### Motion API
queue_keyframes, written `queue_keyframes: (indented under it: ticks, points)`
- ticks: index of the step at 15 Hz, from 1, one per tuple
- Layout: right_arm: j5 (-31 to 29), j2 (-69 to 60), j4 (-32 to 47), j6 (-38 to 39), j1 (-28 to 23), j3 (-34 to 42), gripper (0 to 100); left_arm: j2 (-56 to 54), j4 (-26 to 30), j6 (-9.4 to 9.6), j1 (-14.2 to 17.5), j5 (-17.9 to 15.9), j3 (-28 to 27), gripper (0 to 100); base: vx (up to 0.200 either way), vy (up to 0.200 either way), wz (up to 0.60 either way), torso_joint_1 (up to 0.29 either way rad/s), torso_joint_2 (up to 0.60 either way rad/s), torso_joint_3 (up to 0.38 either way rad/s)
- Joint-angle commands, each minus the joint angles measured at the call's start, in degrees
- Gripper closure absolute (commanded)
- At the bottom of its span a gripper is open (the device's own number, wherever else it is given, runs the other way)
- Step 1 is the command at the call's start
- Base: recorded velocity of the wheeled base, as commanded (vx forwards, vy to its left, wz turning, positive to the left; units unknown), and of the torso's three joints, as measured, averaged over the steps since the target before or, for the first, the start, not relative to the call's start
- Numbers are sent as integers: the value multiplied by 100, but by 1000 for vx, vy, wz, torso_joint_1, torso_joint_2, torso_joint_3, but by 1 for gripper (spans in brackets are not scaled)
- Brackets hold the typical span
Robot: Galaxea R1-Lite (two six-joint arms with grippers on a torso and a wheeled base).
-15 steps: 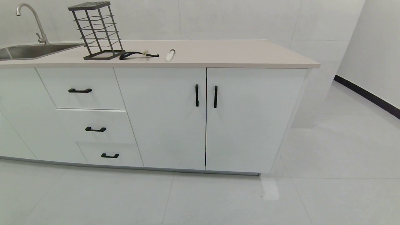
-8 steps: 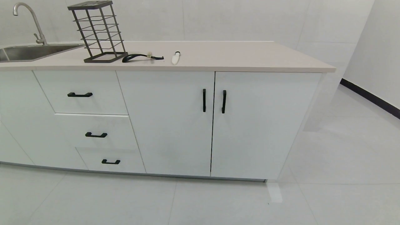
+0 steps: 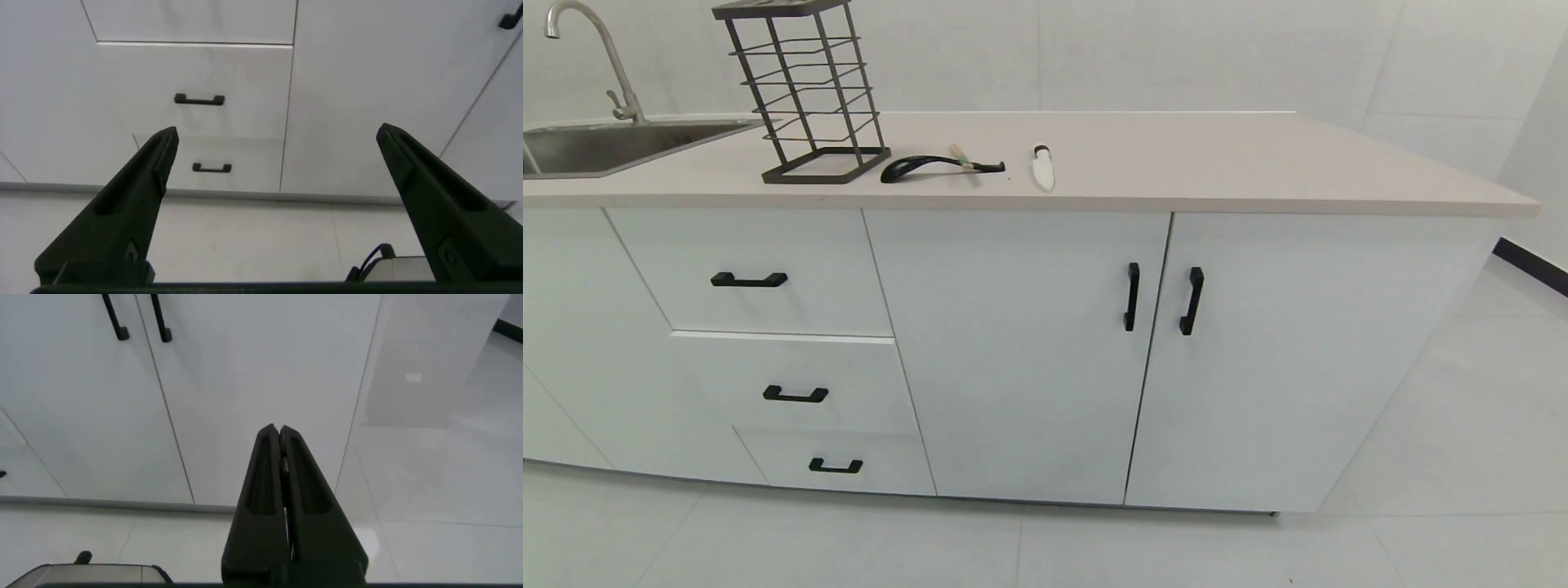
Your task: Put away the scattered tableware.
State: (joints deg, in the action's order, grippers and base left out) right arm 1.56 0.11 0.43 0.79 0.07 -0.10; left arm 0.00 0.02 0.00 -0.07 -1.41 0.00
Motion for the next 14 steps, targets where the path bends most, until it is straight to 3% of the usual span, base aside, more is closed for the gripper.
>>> queue_keyframes:
  ticks: [1, 4, 8, 14]
  points:
    - [2, 15, -8, 0, 10, 1, 100, 0, -2, 0, -1, 1, 0, 0, 0, 0, 600, 7, 2, 2]
    - [2, 15, -8, 0, 10, 1, 100, 0, -2, 0, -1, 1, 0, 0, 0, 0, 600, 7, 1, 6]
    - [2, 7, -8, 9, 1, 1, 100, 0, -2, 0, -1, 1, 0, 0, 0, 0, 0, 0, 0, 0]
    - [2, 7, -8, 9, 1, 1, 100, 0, 6, 0, -1, -8, 0, 0, 0, 200, 0, 2, 5, 4]
